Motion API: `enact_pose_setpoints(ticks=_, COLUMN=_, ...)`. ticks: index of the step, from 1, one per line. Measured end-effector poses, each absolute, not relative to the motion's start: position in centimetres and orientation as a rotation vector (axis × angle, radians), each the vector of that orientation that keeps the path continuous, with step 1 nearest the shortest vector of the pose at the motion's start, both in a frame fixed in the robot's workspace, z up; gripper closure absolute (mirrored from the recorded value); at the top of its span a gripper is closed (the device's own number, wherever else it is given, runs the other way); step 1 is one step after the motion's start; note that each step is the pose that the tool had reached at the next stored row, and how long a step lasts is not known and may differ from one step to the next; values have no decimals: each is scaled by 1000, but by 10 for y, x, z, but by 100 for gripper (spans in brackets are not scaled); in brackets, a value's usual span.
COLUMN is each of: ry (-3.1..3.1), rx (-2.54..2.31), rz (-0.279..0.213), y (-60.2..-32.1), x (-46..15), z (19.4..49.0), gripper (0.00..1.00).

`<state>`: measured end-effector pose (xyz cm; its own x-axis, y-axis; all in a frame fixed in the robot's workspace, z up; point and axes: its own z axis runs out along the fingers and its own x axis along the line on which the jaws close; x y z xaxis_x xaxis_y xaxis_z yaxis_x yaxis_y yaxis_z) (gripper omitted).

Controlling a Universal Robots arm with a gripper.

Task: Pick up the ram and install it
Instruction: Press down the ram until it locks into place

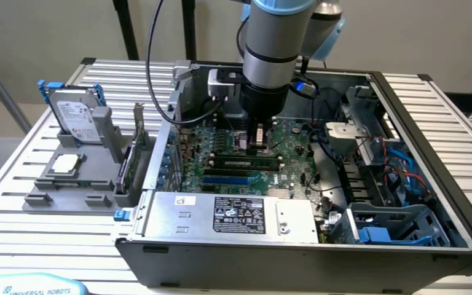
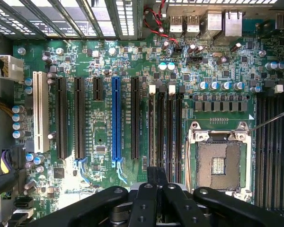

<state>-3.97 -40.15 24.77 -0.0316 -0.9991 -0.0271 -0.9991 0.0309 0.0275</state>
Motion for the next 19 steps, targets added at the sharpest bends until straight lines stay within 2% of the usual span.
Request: enact_pose_setpoints(ticks=19, ry=2256, rx=-2186, rz=60, y=-402, x=-42, z=224, gripper=89)
